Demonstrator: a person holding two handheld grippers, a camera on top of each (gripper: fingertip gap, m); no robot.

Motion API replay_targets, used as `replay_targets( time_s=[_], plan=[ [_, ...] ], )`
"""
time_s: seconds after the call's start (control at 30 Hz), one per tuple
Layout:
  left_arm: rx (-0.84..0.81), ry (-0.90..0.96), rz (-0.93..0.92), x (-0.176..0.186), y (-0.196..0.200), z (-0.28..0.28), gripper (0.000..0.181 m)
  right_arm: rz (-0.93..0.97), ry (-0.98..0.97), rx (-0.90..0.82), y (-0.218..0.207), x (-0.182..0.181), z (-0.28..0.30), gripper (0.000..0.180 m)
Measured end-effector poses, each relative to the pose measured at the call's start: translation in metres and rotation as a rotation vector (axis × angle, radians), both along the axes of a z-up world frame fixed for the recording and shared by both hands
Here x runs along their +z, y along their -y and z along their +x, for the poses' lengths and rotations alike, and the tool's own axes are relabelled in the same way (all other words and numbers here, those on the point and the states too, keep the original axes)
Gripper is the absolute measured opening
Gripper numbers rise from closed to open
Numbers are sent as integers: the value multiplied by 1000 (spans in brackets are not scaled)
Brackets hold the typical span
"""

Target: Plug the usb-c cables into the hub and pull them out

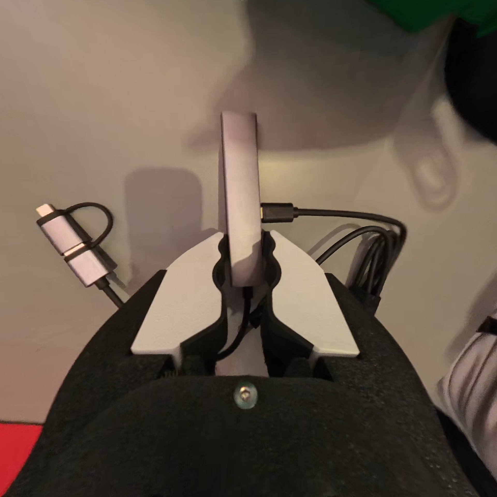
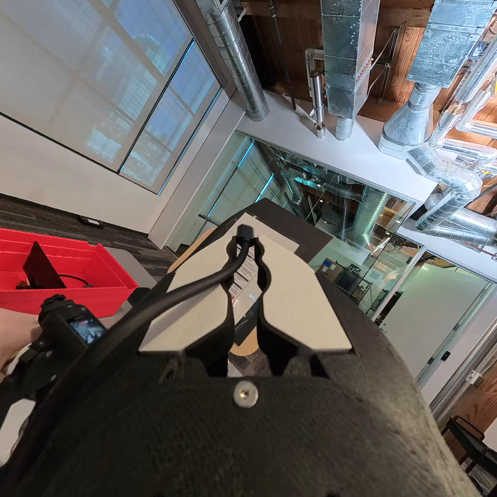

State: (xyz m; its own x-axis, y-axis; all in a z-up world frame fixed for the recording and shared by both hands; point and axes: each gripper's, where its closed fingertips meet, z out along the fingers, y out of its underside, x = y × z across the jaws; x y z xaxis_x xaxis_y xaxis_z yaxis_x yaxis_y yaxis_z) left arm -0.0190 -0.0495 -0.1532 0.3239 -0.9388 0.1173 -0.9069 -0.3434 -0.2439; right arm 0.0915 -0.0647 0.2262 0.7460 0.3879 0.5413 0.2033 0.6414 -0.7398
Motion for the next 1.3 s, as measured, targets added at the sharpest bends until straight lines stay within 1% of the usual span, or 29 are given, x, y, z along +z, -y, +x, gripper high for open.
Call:
replay_targets(
  time_s=[0.03, 0.13, 0.23, 0.3, 0.4, 0.53, 0.6, 0.67, 0.8, 0.97, 1.13, 1.2, 1.3],
  plan=[
    [26, 49, -11, 6, -3, 4, 24, 1, 0, -1, 0, 0, -1, 13],
    [108, 237, -30, 33, -12, 17, 25, 5, 10, -2, -1, -1, -6, 13],
    [161, 386, -23, 63, -21, 18, 24, 4, 30, -11, -4, -3, -14, 13],
    [184, 503, 3, 90, -27, 16, 24, -3, 45, -17, -7, -6, -21, 13],
    [211, 692, 114, 144, -35, 7, 24, -8, 91, -32, -13, -13, -35, 13],
    [223, 898, 350, 220, -34, -18, 24, 5, 120, -21, -19, -21, -58, 13],
    [223, 976, 383, 247, -26, -32, 24, 21, 145, -9, -20, -27, -74, 13],
    [224, 1041, 379, 266, -18, -44, 24, 37, 191, 8, -20, -36, -94, 13],
    [258, 1104, 392, 287, -13, -67, 24, 77, 225, 46, -15, -49, -132, 13],
    [276, 1157, 401, 300, -10, -80, 24, 73, 137, 5, -16, -53, -153, 12],
    [271, 1144, 427, 302, -9, -85, 24, 26, 85, -3, -20, -57, -159, 13],
    [261, 1133, 429, 301, -8, -84, 24, 21, 82, 37, -17, -58, -163, 12],
    [252, 1117, 422, 298, -7, -82, 24, 28, 93, 23, -17, -58, -163, 13]
  ],
)
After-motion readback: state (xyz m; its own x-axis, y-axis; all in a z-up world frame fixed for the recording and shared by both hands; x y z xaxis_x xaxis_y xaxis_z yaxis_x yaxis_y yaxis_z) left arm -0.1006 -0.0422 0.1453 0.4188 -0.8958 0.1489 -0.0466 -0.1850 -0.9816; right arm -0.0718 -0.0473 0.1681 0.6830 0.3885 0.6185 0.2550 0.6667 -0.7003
